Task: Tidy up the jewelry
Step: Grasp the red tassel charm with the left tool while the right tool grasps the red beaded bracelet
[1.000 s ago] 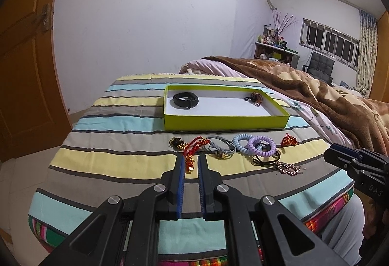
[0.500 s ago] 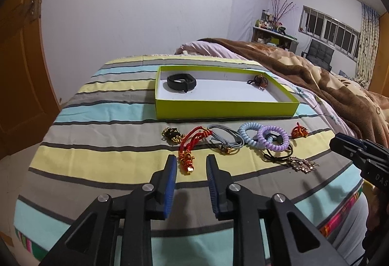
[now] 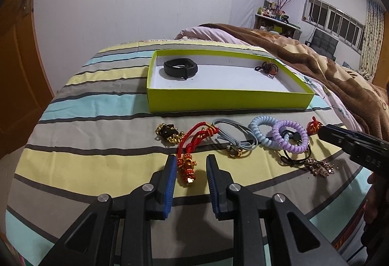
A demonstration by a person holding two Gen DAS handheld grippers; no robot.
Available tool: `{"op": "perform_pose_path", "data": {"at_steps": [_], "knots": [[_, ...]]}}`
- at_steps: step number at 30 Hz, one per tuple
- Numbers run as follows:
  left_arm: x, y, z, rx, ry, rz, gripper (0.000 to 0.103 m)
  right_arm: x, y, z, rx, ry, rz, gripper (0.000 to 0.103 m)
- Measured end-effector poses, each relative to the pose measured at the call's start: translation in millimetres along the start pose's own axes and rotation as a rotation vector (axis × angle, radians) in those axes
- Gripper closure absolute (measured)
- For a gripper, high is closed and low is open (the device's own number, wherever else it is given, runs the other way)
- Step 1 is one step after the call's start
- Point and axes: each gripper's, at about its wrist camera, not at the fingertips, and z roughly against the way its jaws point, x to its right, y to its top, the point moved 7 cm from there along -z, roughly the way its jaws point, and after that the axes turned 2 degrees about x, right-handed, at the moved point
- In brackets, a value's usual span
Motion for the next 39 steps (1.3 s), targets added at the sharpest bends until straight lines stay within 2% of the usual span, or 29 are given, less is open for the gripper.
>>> {"op": "perform_pose_path", "data": {"at_steps": [8, 11, 12, 13, 16, 20, 21, 39], "knots": [[-1, 1, -5, -0.017, -0.020, 0.016, 0.079, 2, 4, -12, -0.016, -0.005, -0.045, 0.074], [1, 1, -6, -0.019, -0.011, 0.001, 0.086, 3, 3, -14, -0.020, -0.007, -0.046, 0.074], [2, 1, -6, -0.018, -0.006, -0.006, 0.087, 3, 3, -14, -0.018, -0.010, -0.046, 0.077], [3, 1, -6, -0.017, -0.001, -0.013, 0.088, 4, 3, -14, -0.018, -0.014, -0.047, 0.087], [7, 1, -4, -0.010, 0.012, -0.039, 0.090, 5, 3, -12, -0.016, -0.015, -0.049, 0.094], [7, 0, 0, 0.000, 0.003, -0.036, 0.092, 5, 3, -8, -0.006, -0.011, -0.044, 0.094], [7, -1, 2, 0.004, -0.001, -0.032, 0.096, 5, 2, -6, -0.004, -0.009, -0.044, 0.094], [0, 4, 48, 0.098, -0.036, 0.012, 0.096, 3, 3, 36, 0.066, 0.026, -0.030, 0.094]]}}
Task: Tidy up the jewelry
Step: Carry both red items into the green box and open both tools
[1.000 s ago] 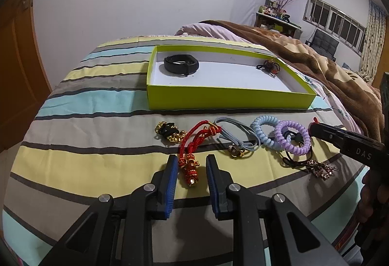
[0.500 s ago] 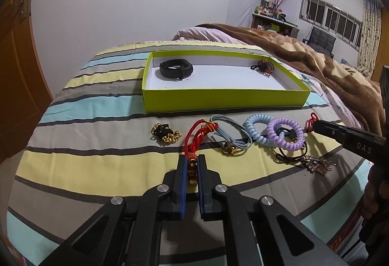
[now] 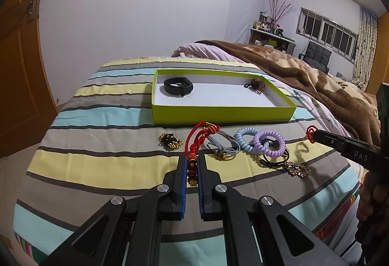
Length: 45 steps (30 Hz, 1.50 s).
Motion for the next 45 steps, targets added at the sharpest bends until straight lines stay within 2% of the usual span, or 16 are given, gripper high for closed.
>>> {"op": "perform_pose_path", "data": {"at_steps": [11, 20, 35, 45], "knots": [[5, 15, 9, 0.029, -0.005, -0.013, 0.096, -13, 15, 11, 0.039, 0.024, 0.052, 0.094], [8, 40, -2, 0.045, 0.000, -0.036, 0.096, -21, 36, 2, 0.061, 0.030, 0.105, 0.094], [-4, 91, -51, 0.039, 0.022, -0.040, 0.096, -11, 86, -40, 0.073, 0.012, 0.144, 0.094], [-19, 95, -99, -0.025, 0.046, -0.031, 0.096, -2, 94, -84, 0.023, 0.003, 0.153, 0.094]]}}
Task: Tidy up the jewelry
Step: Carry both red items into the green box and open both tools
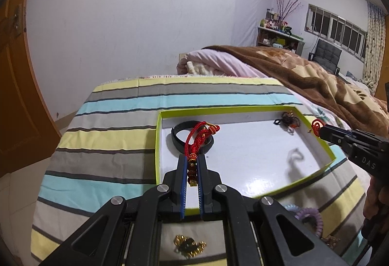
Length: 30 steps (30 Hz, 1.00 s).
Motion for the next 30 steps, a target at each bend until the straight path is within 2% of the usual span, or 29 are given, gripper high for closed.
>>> {"op": "perform_pose_path", "data": {"at_steps": [12, 19, 21, 26, 30], "knots": [[2, -9, -38, -0.098, -0.018, -0.007, 0.096, 25, -12, -36, -0.090, -0.022, -0.057, 0.094], [3, -13, -45, -0.114, -0.024, -0.005, 0.095, 27, -16, -40, -0.113, -0.008, -0.084, 0.094], [4, -14, -44, -0.117, -0.029, -0.004, 0.095, 26, -16, -40, -0.113, 0.000, -0.084, 0.092], [4, -16, -42, -0.116, -0.032, -0.006, 0.095, 23, -17, -35, -0.107, 0.008, -0.079, 0.079], [7, -15, -35, -0.096, -0.039, -0.008, 0.095, 21, -17, -29, -0.097, 0.011, -0.075, 0.078]]}}
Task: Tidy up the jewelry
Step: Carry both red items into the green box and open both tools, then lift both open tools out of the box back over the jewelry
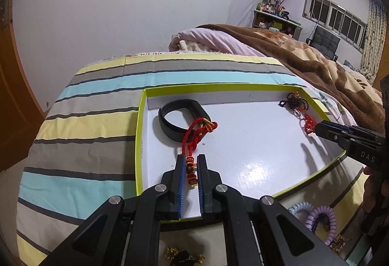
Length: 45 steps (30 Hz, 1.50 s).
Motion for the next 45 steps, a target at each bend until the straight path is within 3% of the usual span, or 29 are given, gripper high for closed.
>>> {"op": "perform_pose_path", "data": {"at_steps": [12, 24, 45], "knots": [[3, -4, 44, 0.086, 0.008, 0.017, 0.093, -18, -6, 45, 0.073, -0.002, 0.044, 0.078], [10, -30, 100, 0.158, 0.012, 0.017, 0.093, -41, -28, 92, 0.132, 0.013, 0.081, 0.078], [7, -101, 153, 0.154, 0.009, 0.053, 0.093, -55, -99, 129, 0.078, 0.077, 0.040, 0.078]]}}
